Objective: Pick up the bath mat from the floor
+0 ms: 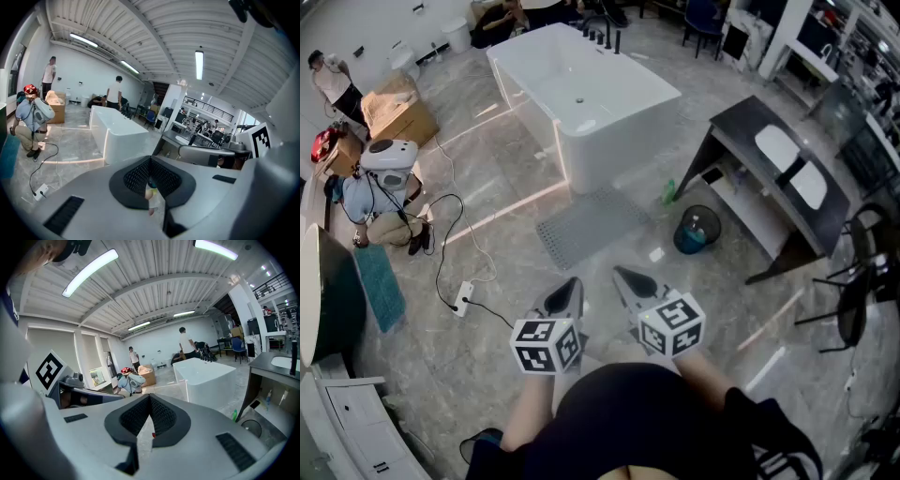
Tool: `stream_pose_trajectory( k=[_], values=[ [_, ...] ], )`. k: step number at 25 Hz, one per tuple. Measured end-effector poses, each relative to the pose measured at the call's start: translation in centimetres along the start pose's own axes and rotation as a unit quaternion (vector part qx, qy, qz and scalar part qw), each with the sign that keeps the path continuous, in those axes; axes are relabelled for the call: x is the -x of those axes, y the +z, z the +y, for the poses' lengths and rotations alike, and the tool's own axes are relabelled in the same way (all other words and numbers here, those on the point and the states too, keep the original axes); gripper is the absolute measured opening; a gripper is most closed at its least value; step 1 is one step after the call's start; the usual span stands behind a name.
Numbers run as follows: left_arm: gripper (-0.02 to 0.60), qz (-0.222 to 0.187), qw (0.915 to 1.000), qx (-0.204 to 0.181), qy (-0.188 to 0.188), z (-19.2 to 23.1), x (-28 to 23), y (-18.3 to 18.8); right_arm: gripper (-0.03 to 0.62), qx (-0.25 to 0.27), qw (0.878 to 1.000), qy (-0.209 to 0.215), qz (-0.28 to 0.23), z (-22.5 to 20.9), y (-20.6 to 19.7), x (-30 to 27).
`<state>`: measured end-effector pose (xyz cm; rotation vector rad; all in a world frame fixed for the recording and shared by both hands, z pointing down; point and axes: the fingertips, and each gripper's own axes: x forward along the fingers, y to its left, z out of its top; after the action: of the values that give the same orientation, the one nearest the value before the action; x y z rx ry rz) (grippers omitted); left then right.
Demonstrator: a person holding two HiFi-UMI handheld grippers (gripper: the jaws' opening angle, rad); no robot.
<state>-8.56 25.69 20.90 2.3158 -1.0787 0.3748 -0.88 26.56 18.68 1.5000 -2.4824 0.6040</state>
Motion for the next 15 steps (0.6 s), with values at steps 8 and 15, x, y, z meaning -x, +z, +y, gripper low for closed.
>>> stream_pose_trajectory(
  k=[8,15],
  values=[
    [0.0,-0.004,0.9998,0.017,0.001,-0.3,-0.1,0.0,0.011,0.007,1.0,0.001,0.006,-0.5,-0.4,0.6],
    [0.0,-0.008,0.9999,0.014,0.002,-1.4,-0.1,0.1,0.011,0.007,1.0,0.005,-0.004,-0.9,-0.1,1.6]
  ],
)
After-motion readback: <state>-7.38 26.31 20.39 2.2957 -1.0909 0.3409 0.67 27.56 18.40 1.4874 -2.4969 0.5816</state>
